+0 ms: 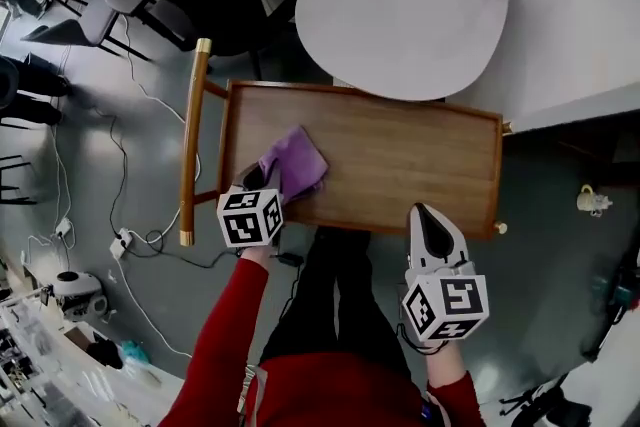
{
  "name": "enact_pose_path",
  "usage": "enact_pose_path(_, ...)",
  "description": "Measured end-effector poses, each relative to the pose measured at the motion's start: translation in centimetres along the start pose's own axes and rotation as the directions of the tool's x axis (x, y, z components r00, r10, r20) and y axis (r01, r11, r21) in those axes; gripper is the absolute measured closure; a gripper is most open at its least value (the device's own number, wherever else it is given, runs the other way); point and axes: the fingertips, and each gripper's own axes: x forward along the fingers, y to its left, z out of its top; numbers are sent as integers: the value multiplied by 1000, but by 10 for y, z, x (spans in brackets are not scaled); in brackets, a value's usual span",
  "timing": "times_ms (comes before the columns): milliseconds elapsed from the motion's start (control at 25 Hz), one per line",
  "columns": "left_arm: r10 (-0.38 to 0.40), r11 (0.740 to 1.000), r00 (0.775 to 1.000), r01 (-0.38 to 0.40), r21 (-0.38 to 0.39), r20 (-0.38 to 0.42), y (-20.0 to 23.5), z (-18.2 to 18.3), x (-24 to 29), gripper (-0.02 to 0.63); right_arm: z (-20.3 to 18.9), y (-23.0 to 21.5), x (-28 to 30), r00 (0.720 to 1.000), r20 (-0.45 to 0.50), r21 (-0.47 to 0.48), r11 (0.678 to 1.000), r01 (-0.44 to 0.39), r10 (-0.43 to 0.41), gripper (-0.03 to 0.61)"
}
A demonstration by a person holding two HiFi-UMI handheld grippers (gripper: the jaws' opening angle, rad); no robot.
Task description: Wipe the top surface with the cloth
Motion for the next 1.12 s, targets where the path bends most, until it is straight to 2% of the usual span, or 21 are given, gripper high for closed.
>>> enact_pose_path(160,134,990,991,-133,-42,18,51,-5,-17,562,-1,16,16,997,-38,-41,997,-62,61,575)
enact_pose_path(320,239,971,970,-239,5,40,74,-4,-33,563,-1,33,23,995,-59,-68,994,-86,82,575)
enact_pose_path(440,282,956,956,-287,59,77,78,0,-43,563,0,40,21,996,-52,-69,994,-80,76,575)
enact_pose_path(520,271,956,955,-281,82,118,69,6,-54,563,-1,39,16,998,-39,-57,997,-60,57,575)
enact_pose_path(600,195,972,967,-213,101,166,45,14,-66,561,-3,33,9,999,-21,-37,999,-26,25,575)
enact_pose_path(680,61,988,979,-87,131,194,4,22,-73,563,-8,21,-2,1000,-4,-9,1000,22,-22,575)
enact_pose_path(760,-97,986,976,67,152,196,-48,30,-73,563,-14,4,-16,996,9,27,996,85,-85,575)
enact_pose_path(800,-177,976,965,147,159,192,-76,34,-71,563,-17,-5,-25,992,15,51,991,123,-124,575)
enact_pose_path(840,-256,959,949,226,170,183,-106,39,-68,563,-20,-14,-35,986,21,77,983,166,-168,575)
enact_pose_path(920,-410,905,899,380,192,153,-171,43,-60,563,-26,-35,-59,965,31,132,958,253,-260,575)
enact_pose_path(1000,-539,835,836,514,195,104,-235,40,-54,563,-35,-56,-83,941,32,177,928,328,-338,575)
enact_pose_path(1120,-667,733,745,651,197,21,-313,23,-56,561,-52,-80,-116,905,18,237,881,410,-426,575)
